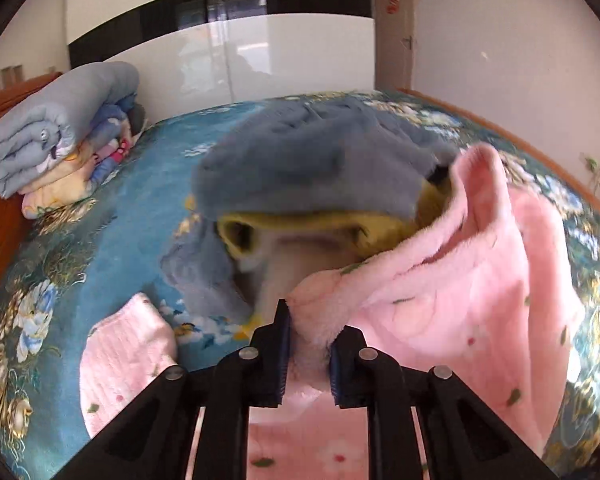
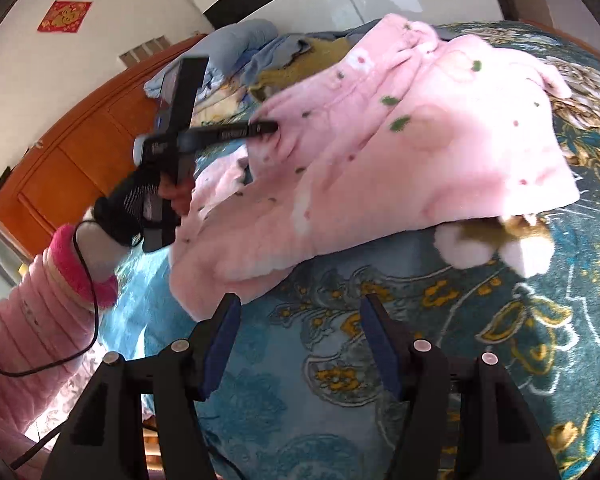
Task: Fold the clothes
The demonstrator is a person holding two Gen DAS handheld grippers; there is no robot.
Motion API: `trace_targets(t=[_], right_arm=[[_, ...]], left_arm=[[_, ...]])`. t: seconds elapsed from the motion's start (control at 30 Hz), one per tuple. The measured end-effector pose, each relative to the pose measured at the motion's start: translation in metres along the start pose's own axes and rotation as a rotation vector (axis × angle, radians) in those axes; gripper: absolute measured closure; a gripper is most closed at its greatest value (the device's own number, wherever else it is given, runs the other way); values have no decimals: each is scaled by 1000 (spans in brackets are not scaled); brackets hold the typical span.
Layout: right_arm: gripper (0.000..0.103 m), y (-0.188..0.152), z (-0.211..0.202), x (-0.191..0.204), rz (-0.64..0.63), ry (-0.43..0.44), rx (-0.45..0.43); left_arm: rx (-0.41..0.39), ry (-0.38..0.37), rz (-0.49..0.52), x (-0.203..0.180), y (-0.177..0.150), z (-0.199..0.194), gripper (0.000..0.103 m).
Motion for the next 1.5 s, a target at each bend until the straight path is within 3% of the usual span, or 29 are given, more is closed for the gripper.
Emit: trace_targets(t=[0.2, 0.3, 0.37, 0.4, 0.47, 0.57, 0.7, 0.83, 0.9, 0.93, 1.03, 1.17, 1.27, 1.4, 1.5], right_arm=[[36, 12, 87, 57, -28, 78, 185], [36, 23, 116, 67, 34, 112, 203], [56, 30, 119, 68, 86, 138, 179], [90, 33, 117, 66, 115, 149, 170], [93, 41, 101, 56, 150, 141, 121], [95, 54, 33, 30, 139, 41, -11], [96, 92, -147, 2, 78, -272, -306], [96, 125, -311, 35, -41, -542, -572], [96, 138, -326, 53, -108, -607, -568], [96, 143, -321, 58, -136, -625, -549], [96, 146, -250, 46, -173, -595, -396], [95, 130, -121, 0, -169, -507, -142], [94, 112, -51, -30, -142, -467, -5], [85, 99, -32, -36, -154, -448, 49], [56, 89, -58, -25, -169, -409, 21]], left_arm=[[-101, 68, -83, 49, 21, -68, 86], [-137, 93, -122, 75, 23, -91, 86], [-161, 92, -146, 87, 18, -106, 86], [-173, 90, -157, 93, 15, -114, 86], [-197, 88, -181, 105, 10, -129, 86], [-230, 42, -227, 118, -1, -152, 86], [-271, -136, -278, 116, -20, -178, 86], [-296, -193, -296, 104, -38, -187, 86], [-308, -221, -305, 99, -47, -192, 85], [-291, -210, -327, 106, -57, -186, 86], [-239, -175, -393, 128, -87, -168, 86], [-63, -166, -558, 174, -148, -109, 86], [42, -213, -662, 193, -187, -66, 86], [86, -245, -724, 197, -210, -30, 86], [70, -266, -717, 193, -207, -21, 86]])
Point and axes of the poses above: each gripper's, at about its wrist camera, not at the fingertips, and z roughly the way its jaws point, x to its left, y to its top, the point moved 7 cm from there along z, roughly the way its jaws point, and after that the axes turned 15 degrees about x, right-handed, at the moved point
